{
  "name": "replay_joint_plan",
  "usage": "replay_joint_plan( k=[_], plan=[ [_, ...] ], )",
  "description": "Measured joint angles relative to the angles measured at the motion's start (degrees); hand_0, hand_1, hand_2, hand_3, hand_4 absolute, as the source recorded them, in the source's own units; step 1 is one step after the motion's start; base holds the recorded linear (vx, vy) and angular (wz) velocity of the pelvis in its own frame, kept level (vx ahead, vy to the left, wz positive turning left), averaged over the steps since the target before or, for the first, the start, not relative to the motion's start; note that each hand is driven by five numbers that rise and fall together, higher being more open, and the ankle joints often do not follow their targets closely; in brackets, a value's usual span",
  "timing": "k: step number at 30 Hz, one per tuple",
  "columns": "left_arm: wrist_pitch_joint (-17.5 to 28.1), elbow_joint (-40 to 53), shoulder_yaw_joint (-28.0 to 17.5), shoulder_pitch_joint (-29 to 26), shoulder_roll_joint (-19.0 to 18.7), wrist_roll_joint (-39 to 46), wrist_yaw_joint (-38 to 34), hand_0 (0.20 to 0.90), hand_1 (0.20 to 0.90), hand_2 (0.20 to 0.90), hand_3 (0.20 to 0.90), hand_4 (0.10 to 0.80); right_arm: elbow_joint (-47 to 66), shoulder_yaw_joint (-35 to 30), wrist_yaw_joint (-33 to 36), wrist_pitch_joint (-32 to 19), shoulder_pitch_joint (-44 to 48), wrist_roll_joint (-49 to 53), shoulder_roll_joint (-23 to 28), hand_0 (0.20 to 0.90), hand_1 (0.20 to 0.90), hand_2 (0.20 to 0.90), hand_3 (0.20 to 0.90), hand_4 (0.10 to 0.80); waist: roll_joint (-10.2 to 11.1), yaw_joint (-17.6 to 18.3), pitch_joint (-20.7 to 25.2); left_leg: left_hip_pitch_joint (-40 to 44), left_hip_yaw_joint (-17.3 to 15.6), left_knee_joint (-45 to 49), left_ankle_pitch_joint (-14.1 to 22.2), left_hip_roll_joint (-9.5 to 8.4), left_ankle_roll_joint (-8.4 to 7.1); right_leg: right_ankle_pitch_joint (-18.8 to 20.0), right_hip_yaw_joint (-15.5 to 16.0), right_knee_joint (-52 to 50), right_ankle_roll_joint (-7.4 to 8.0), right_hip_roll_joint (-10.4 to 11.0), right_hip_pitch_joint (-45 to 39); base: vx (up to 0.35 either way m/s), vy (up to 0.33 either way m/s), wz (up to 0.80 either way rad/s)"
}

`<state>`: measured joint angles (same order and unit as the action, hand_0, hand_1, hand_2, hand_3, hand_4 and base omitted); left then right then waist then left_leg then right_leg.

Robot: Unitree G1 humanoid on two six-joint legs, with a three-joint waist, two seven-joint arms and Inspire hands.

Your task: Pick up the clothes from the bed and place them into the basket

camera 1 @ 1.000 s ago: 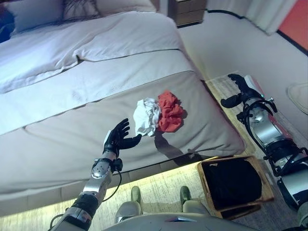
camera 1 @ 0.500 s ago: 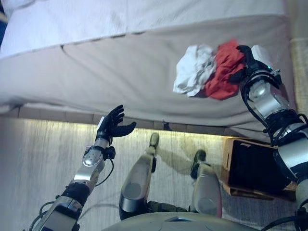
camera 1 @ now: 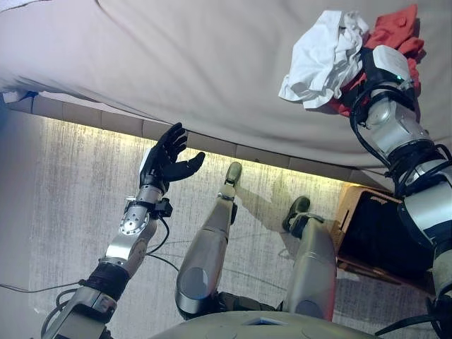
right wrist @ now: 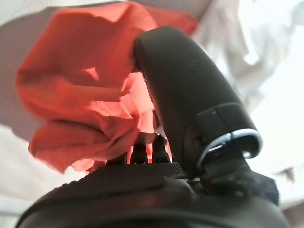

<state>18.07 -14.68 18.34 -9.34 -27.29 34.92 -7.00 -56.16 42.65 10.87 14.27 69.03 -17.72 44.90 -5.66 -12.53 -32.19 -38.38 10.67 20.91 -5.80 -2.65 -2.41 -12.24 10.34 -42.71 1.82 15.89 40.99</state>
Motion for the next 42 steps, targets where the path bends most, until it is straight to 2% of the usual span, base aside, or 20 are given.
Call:
replay_joint_plan(
  k=[1,6,7,15,22,25,28,30,33,36,42],
  plan=[
    [0.1,0.4,0.0,0.0,-0.1,0.0,-0.1,0.900,0.900,0.900,0.900,0.800,-0.4,1.4,-0.2,0.5,0.8,-1.8,-0.1,0.900,0.900,0.900,0.900,0.800,0.0,-0.1,0.0,-0.9,0.1,1.1,0.7,0.21,-0.62,-0.5,0.0,-0.7,-0.23,-0.1,0.7,-0.031,-0.026,0.00],
    [1.0,1.3,2.3,0.0,-0.8,0.1,-0.4,0.900,0.900,0.900,0.900,0.800,-1.4,5.4,-2.9,3.2,2.9,-6.6,-0.2,0.900,0.900,0.900,0.900,0.800,0.0,-0.9,0.1,-2.3,0.2,2.9,1.2,0.76,-0.75,-0.7,-0.1,-1.4,-0.61,-0.8,1.7,-0.052,0.000,-0.04],
    [1.0,2.1,2.2,0.2,-0.8,0.1,-0.4,0.900,0.900,0.900,0.900,0.800,-2.4,5.6,-3.1,3.3,3.7,-7.8,-0.5,0.900,0.900,0.900,0.900,0.800,-0.1,-0.7,0.0,-2.8,0.2,3.6,2.1,0.73,-1.22,-0.7,-0.1,-1.5,-0.57,-0.7,2.2,-0.120,0.029,-0.02],
    [1.8,3.1,2.3,0.1,-1.6,1.2,-1.6,0.900,0.900,0.900,0.900,0.800,-4.1,5.1,-3.2,5.7,4.1,-10.6,-0.9,0.900,0.900,0.900,0.900,0.800,0.0,-1.2,0.2,-4.3,-0.4,4.7,2.5,0.68,-1.02,-0.7,-0.6,-0.9,-0.58,-0.9,2.6,-0.029,0.011,0.02],
    [2.1,3.1,2.3,-0.2,-2.8,1.2,-2.1,0.900,0.900,0.900,0.900,0.800,-4.6,0.3,5.0,5.0,-1.1,-10.3,-1.2,0.900,0.900,0.900,0.900,0.800,0.1,-0.9,0.2,-1.9,-1.6,4.6,2.2,0.66,0.02,-0.5,-2.0,1.1,-0.75,-1.3,-0.1,0.000,0.041,-0.05],
    [2.1,3.1,2.2,0.0,-2.8,1.2,-2.8,0.900,0.900,0.900,0.900,0.800,-4.8,-2.7,12.0,1.1,-3.0,-7.9,-1.0,0.900,0.900,0.900,0.900,0.800,0.2,0.5,0.1,-0.9,-2.4,4.4,2.4,0.63,0.39,0.3,-2.5,2.3,0.37,-1.4,-1.3,0.000,0.041,-0.09],
    [2.2,3.1,2.2,0.1,-2.8,1.2,-2.9,0.900,0.900,0.900,0.900,0.800,-1.2,-7.3,16.9,-2.8,-6.4,-2.9,0.0,0.900,0.900,0.900,0.900,0.800,0.5,1.6,-0.1,-0.5,-3.2,3.8,2.4,0.59,0.44,0.6,-3.2,2.8,0.55,-1.6,-1.3,0.008,0.040,-0.11],
    [2.2,3.1,2.2,0.3,-2.8,1.2,-3.0,0.900,0.900,0.900,0.900,0.800,2.0,-12.7,19.7,-8.2,-10.5,4.2,0.0,0.900,0.900,0.900,0.900,0.800,0.6,2.4,-0.1,-0.1,-3.4,3.7,2.4,0.65,0.45,0.6,-3.5,2.8,0.55,-1.7,-1.4,0.021,0.042,-0.07],
    [2.2,3.1,2.2,0.3,-2.5,1.2,-3.4,0.900,0.900,0.900,0.900,0.800,5.2,-16.8,21.8,-13.4,-14.3,9.6,-0.1,0.900,0.900,0.900,0.900,0.800,0.6,3.7,-0.1,0.0,-3.4,3.6,2.5,0.86,0.57,0.6,-3.5,2.6,0.53,-1.9,-1.3,0.031,0.041,-0.04],
    [2.3,3.1,2.2,0.3,-2.4,1.5,-3.4,0.900,0.900,0.900,0.900,0.800,6.7,-18.5,24.9,-16.0,-16.8,9.9,-0.1,0.900,0.900,0.900,0.900,0.800,0.6,4.6,-0.1,0.0,-3.7,3.6,2.6,1.25,0.57,0.6,-3.7,2.6,0.53,-2.3,-1.1,0.027,0.030,-0.07],
    [2.7,3.1,2.2,0.4,-2.3,2.2,-3.4,0.900,0.900,0.900,0.900,0.800,7.4,-19.4,26.8,-17.5,-17.7,9.7,0.0,0.900,0.900,0.900,0.900,0.800,0.6,4.9,-0.1,0.0,-4.1,2.6,2.6,1.68,0.53,0.5,-4.1,2.3,0.28,-2.6,-0.1,0.027,0.006,-0.04]
  ],
)
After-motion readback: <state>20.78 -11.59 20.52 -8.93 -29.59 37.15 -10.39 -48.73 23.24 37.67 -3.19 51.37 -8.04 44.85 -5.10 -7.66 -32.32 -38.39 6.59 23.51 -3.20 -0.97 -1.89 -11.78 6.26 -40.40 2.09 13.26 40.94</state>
